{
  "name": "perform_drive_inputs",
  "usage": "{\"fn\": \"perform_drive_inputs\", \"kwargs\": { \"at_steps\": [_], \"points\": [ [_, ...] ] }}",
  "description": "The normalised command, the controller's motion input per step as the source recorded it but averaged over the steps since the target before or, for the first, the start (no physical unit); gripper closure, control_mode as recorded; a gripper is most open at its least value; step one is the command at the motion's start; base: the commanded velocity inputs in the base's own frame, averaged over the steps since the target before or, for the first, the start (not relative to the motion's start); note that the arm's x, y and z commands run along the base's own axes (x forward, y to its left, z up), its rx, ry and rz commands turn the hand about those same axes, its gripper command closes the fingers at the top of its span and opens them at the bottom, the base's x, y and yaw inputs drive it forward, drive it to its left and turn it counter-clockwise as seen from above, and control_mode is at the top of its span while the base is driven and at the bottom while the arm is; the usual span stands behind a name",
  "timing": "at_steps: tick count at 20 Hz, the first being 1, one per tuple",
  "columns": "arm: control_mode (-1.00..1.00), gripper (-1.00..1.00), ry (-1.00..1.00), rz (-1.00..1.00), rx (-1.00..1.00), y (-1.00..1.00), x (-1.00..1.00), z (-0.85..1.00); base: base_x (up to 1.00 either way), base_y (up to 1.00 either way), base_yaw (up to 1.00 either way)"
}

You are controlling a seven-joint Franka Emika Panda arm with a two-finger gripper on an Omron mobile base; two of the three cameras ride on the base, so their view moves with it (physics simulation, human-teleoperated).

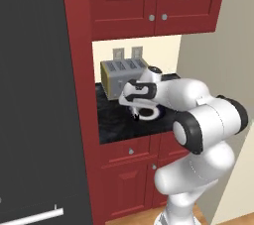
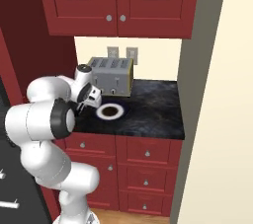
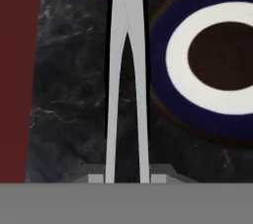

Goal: Pick up the tongs from the counter and place them near the plate next to the oven.

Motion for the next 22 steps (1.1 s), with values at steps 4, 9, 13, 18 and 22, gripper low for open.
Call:
{"fn": "perform_drive_inputs", "kwargs": {
  "at_steps": [4,9,13,18,22],
  "points": [
    [-1.00,1.00,0.00,0.00,0.04,0.05,0.34,-0.28,0.00,0.00,0.00],
    [-1.00,1.00,0.00,0.00,0.01,0.14,0.24,-0.21,0.00,0.00,0.00],
    [-1.00,1.00,0.00,0.00,0.00,0.16,0.18,-0.10,0.00,0.00,0.00],
    [-1.00,1.00,0.00,0.00,0.01,0.07,0.30,-0.11,0.00,0.00,0.00],
    [-1.00,-1.00,0.00,0.00,0.00,0.00,0.20,-0.12,0.00,0.00,0.00]
  ]
}}
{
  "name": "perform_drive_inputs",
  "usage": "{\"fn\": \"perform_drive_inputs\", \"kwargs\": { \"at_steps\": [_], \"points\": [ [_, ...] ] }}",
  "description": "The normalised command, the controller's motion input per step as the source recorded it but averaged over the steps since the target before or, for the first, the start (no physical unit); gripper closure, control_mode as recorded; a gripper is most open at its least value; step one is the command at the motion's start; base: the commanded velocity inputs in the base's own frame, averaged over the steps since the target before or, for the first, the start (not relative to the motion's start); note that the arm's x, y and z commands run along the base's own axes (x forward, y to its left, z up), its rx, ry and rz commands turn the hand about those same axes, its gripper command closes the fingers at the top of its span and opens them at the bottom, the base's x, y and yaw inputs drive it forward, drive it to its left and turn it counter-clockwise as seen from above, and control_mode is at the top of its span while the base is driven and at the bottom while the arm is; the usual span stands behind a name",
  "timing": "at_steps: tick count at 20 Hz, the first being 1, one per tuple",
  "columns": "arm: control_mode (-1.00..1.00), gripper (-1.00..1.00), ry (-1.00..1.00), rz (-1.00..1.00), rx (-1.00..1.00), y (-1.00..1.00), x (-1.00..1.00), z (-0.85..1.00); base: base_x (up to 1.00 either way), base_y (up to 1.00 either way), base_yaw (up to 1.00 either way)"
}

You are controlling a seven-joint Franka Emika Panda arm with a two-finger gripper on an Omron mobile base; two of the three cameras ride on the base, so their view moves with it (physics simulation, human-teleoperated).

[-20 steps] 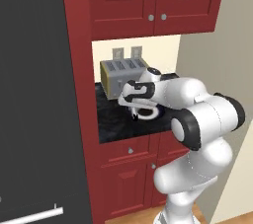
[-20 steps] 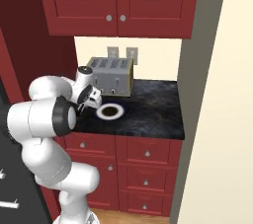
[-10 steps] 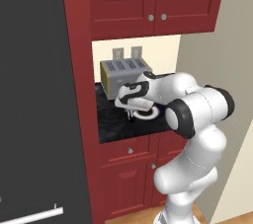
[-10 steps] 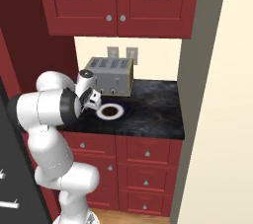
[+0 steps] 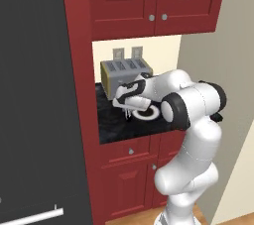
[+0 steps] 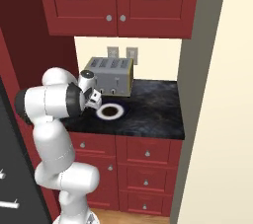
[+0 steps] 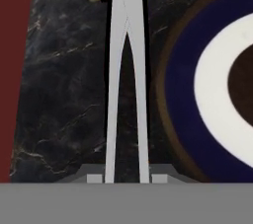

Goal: Pick up the tongs from the counter and place them near the plate next to the oven.

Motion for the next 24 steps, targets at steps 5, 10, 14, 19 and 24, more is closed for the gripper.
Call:
{"fn": "perform_drive_inputs", "kwargs": {
  "at_steps": [5,10,14,19,24],
  "points": [
    [-1.00,-1.00,0.00,0.00,0.01,0.00,0.00,0.05,0.00,0.00,0.00],
    [-1.00,-1.00,0.00,0.01,0.01,0.00,-0.04,0.36,0.00,0.00,0.00],
    [-1.00,-1.00,0.00,0.02,0.02,-0.08,-0.27,0.45,0.00,0.00,0.00],
    [-1.00,-1.00,-0.06,0.00,0.00,-0.23,-0.67,0.14,0.00,0.00,0.00],
    [-1.00,-1.00,-0.18,0.00,0.00,-0.24,-0.86,0.00,0.00,0.00,0.00]
  ]
}}
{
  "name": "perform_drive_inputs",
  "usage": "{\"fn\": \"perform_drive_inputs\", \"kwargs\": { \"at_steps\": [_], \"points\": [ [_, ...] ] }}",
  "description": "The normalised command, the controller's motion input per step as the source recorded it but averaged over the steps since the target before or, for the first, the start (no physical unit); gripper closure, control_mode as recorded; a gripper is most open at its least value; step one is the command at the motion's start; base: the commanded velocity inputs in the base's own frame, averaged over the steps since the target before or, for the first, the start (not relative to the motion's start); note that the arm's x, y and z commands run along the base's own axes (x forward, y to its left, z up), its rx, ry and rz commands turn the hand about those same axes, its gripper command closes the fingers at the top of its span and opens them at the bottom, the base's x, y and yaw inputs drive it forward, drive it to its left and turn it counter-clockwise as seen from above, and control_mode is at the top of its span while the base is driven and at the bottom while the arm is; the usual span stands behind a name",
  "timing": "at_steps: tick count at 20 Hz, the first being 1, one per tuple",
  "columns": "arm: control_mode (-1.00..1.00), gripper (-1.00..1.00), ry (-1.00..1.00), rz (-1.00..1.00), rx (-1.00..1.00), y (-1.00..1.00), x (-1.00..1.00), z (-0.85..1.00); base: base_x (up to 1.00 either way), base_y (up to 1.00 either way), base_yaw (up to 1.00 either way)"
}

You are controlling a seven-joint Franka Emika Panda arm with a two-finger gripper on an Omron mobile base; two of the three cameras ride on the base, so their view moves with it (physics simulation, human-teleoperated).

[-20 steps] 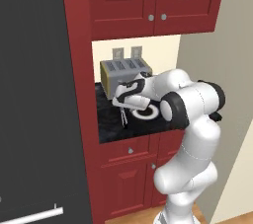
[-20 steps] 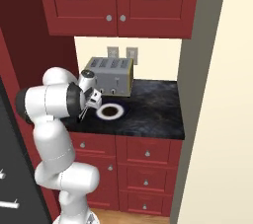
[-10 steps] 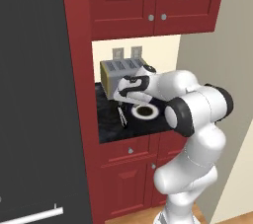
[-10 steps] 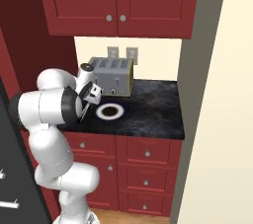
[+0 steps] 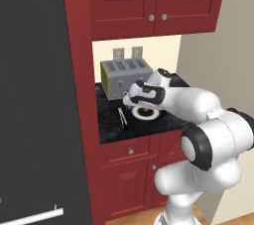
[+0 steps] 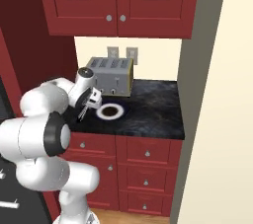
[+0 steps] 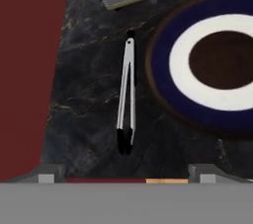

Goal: Pick up the tongs from the counter and place them near the plate next to the oven.

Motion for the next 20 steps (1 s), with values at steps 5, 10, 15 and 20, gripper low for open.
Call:
{"fn": "perform_drive_inputs", "kwargs": {
  "at_steps": [5,10,15,20],
  "points": [
    [-1.00,-1.00,-0.22,0.01,-0.03,-0.21,-0.92,0.00,0.00,0.00,0.00],
    [-1.00,-1.00,-0.22,0.00,-0.08,-0.12,-0.94,0.00,0.00,0.00,0.00],
    [-1.00,-1.00,-0.05,0.00,-0.08,-0.14,-0.92,0.01,0.00,0.00,0.00],
    [-1.00,-1.00,0.00,0.00,-0.04,-0.19,-0.81,0.18,0.00,0.00,0.00]
  ]
}}
